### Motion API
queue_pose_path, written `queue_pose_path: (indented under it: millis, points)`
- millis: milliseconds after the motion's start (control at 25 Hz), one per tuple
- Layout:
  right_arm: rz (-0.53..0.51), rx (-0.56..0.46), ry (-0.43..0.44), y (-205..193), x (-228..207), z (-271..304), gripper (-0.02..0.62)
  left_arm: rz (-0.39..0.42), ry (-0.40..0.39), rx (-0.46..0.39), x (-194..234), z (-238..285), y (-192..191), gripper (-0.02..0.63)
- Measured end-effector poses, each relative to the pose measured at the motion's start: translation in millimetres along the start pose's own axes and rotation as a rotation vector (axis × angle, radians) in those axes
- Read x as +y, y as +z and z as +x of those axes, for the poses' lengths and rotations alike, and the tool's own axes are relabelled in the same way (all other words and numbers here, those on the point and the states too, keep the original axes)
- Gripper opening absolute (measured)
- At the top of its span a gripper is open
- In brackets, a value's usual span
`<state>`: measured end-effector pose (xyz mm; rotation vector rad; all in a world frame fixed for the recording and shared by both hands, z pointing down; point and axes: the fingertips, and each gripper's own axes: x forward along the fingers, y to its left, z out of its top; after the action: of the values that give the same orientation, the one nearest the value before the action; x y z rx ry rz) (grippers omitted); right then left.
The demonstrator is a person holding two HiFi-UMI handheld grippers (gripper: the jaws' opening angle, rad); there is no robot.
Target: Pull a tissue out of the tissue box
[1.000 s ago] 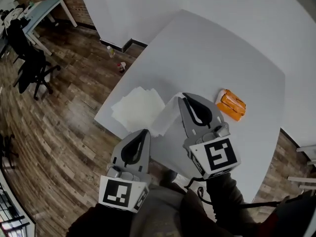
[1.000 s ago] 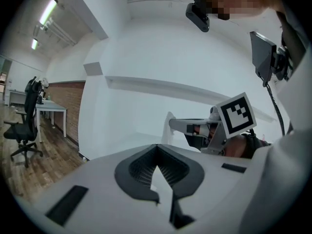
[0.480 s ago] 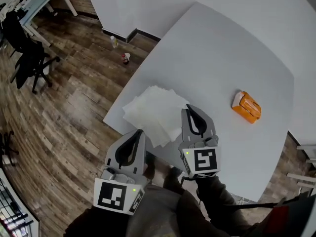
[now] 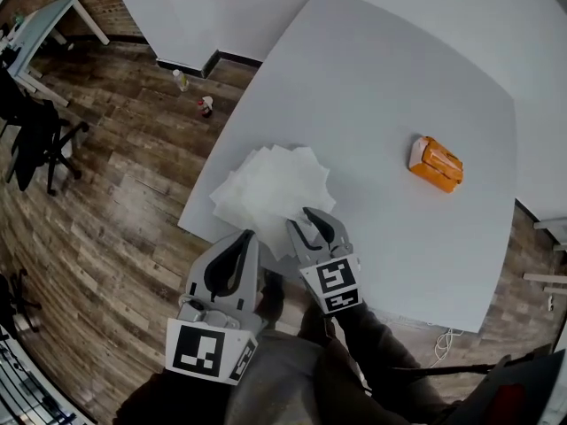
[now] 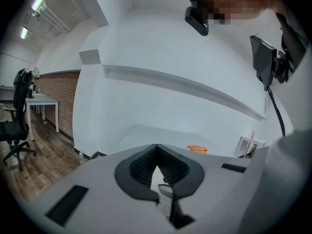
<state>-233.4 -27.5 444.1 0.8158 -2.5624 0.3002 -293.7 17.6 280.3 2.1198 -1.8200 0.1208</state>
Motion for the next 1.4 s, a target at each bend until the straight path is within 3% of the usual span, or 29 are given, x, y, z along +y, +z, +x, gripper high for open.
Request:
queue_pose_path:
  millis: [160,440,800,1000,1160,1320,1400]
  points:
    - [0.065,0.010,0.002,-8.0,8.6,-17.8,0.140,0.003,-0.049,0.000,-7.3,0.0,-2.9,0.000]
    - [0.152,-0.092,-0.064,5.6,9.7,-89.4,0.138,0.009,-0.111,-0.020,-37.5,-6.5,-4.7,0.000]
    - [0.326,-0.368,-0.075,40.8,1.3,-265.3,0.133,0.078,-0.191,-0.106,-161.8,-56.6,-9.7,0.000]
    - [0.343,-0.440,-0.133,37.2,0.7,-364.0,0.075,0.140,-0.215,-0.145,-242.9,-93.3,-17.0,0.000]
    - [0.378,-0.473,-0.143,36.0,9.2,-413.2,0.009,0.185,-0.273,-0.130,-292.6,-119.3,-24.7,0.000]
    - [0.349,-0.517,-0.153,48.5,16.0,-436.0,0.003,0.230,-0.291,-0.119,-311.1,-129.8,-23.3,0.000]
    - [0.317,-0.545,-0.162,59.5,17.8,-439.2,0.003,0.244,-0.299,-0.154,-313.2,-129.7,-13.6,0.000]
